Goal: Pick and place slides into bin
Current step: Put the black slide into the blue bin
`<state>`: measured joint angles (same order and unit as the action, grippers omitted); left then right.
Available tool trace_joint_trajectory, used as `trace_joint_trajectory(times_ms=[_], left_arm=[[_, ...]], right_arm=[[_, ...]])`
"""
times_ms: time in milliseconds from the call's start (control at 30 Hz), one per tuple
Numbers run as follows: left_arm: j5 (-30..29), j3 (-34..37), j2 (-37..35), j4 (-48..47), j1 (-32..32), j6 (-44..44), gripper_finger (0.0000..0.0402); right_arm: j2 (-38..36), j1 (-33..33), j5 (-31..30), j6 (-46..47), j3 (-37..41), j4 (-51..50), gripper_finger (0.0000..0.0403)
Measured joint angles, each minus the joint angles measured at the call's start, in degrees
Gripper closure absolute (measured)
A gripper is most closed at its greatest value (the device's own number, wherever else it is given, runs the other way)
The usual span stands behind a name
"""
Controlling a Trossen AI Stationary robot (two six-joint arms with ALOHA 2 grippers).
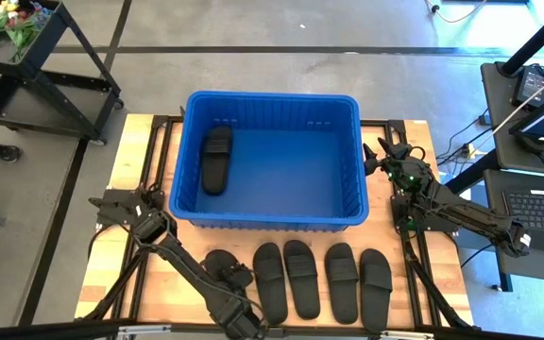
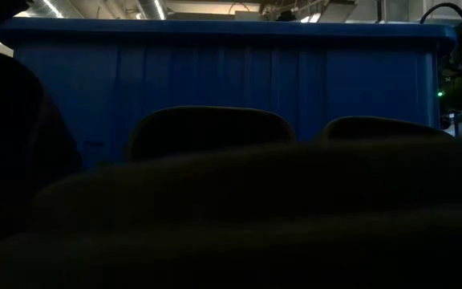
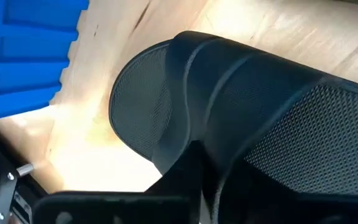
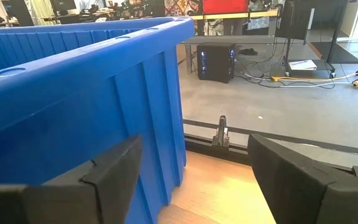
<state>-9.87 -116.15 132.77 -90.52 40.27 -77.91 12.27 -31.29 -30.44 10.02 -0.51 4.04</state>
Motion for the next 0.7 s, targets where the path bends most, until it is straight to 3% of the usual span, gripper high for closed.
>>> trace_joint_trajectory(times_ms=[200, 400, 500, 600, 700], left_arm=[[3.7, -5.9, 0.0, 0.4, -1.3, 2.3, 0.0394], [4.8, -19.0, -0.4, 1.9, -1.2, 6.6, 0.0396], [6.9, -15.8, -5.9, 7.8, -1.2, 5.4, 0.0396], [4.8, -16.9, -9.6, 8.1, -1.3, 4.8, 0.0396], [-0.9, -18.8, -13.1, 7.9, -2.0, 7.5, 0.0397]], right_arm=[[0.0, 0.0, 0.0, 0.0, 0.0, 0.0, 0.0109], [0.0, 0.0, 0.0, 0.0, 0.0, 0.0, 0.0109], [0.0, 0.0, 0.0, 0.0, 0.0, 0.0, 0.0109], [0.0, 0.0, 0.0, 0.0, 0.0, 0.0, 0.0109], [0.0, 0.0, 0.0, 0.0, 0.0, 0.1, 0.0109]])
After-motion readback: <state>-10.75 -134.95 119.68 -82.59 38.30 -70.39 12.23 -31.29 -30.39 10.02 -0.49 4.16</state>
